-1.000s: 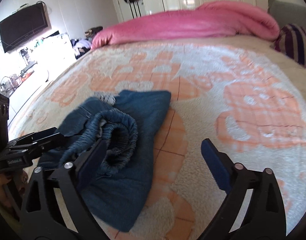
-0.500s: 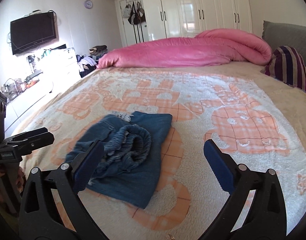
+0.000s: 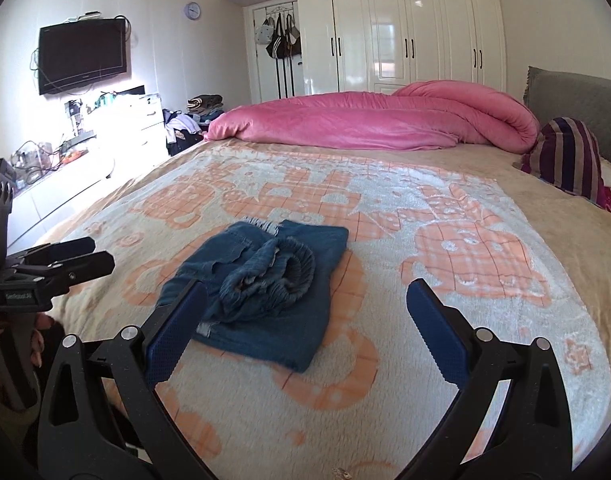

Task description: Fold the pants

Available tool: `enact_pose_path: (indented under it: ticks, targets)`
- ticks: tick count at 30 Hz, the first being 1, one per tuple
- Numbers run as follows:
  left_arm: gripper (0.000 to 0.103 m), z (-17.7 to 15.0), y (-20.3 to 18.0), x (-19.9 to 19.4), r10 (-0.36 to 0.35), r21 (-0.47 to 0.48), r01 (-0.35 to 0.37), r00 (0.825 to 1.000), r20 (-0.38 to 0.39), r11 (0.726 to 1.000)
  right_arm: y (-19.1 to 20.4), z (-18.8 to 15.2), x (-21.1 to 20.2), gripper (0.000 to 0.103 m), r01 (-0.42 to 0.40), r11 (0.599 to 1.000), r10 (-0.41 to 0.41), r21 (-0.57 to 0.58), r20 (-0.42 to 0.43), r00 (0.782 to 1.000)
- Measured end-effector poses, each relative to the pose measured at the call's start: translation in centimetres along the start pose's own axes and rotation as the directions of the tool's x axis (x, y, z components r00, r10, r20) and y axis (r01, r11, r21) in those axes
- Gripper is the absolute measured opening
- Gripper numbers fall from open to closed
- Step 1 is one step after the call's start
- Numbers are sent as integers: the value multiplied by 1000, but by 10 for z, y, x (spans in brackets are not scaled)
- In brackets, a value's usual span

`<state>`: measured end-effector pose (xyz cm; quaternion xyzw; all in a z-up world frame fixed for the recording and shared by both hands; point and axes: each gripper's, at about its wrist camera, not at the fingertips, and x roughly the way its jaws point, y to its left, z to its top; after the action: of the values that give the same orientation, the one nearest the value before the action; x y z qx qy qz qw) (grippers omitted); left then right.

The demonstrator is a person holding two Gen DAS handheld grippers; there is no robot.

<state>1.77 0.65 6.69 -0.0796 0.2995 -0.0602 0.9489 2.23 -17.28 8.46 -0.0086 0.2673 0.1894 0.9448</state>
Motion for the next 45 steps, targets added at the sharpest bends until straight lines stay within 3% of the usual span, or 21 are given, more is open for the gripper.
enact_pose_path:
  ticks: [8,30,45]
  targets:
    - [99,-27,-12,0,24,39,-23,999,-44,999,7,-26,-5,94,27,1000,-27,-5,-44,999]
    - [99,-68,0,5,50,-20,-52,995,-81,998,9,-55,-3,94,50,999,-51,-12,-76,996]
    - [99,-83,5,38,43,-35,-51,980,-196,998,0,-87,42,94,39,998,-26,49,-241,970]
